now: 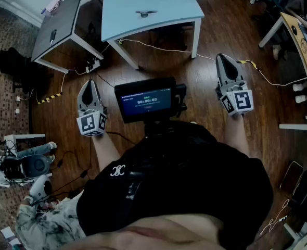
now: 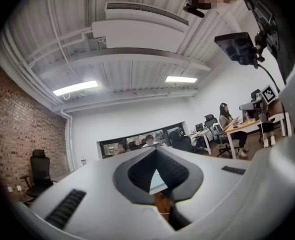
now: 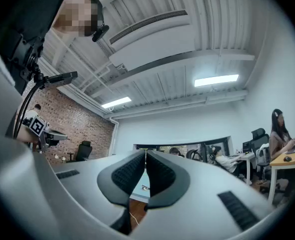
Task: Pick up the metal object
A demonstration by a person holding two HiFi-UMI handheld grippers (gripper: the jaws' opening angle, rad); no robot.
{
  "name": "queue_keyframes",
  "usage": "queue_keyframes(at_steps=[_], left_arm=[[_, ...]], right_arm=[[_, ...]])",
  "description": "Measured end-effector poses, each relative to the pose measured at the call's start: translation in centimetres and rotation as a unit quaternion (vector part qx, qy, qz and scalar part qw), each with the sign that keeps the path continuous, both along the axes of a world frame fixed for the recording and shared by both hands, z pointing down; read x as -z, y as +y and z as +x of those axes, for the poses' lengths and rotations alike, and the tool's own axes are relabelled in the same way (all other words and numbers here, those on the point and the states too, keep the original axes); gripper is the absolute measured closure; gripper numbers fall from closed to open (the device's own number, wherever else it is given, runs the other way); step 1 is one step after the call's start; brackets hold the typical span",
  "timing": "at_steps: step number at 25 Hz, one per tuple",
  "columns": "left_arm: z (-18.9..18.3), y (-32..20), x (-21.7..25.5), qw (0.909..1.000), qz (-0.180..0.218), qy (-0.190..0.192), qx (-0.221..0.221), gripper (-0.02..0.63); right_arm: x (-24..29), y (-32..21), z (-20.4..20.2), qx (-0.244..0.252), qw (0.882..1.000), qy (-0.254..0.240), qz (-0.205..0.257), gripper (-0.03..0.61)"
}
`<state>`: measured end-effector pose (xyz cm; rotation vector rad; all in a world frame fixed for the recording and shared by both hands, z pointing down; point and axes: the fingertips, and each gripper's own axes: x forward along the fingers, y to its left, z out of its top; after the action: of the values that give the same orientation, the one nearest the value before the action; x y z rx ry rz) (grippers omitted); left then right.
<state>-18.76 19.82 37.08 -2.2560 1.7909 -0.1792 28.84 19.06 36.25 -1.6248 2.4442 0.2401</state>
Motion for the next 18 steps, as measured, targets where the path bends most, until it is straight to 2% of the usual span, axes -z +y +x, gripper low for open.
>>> queue_keyframes(at_steps=[8, 14, 18], left_arm=[[-3.5, -1.8, -0.6, 0.9999, 0.002, 0.007, -0.011, 0.604], [-7.6, -3.2, -1.5, 0.9994, 0.002, 0.017, -0.031, 0.606], [-10.9, -4.3, -2.5, 0.9991, -0.002, 0.019, -0.038, 0.606]], right_arm=[[-0.5, -1.0, -4.2, -0.002, 1.0, 0.012, -0.001, 0.561], [0.5, -1.6, -7.9, -0.008, 0.999, -0.049, -0.005, 0.561], [-0.1, -1.5, -10.7, -0.021, 0.998, -0.06, -0.004, 0.561]])
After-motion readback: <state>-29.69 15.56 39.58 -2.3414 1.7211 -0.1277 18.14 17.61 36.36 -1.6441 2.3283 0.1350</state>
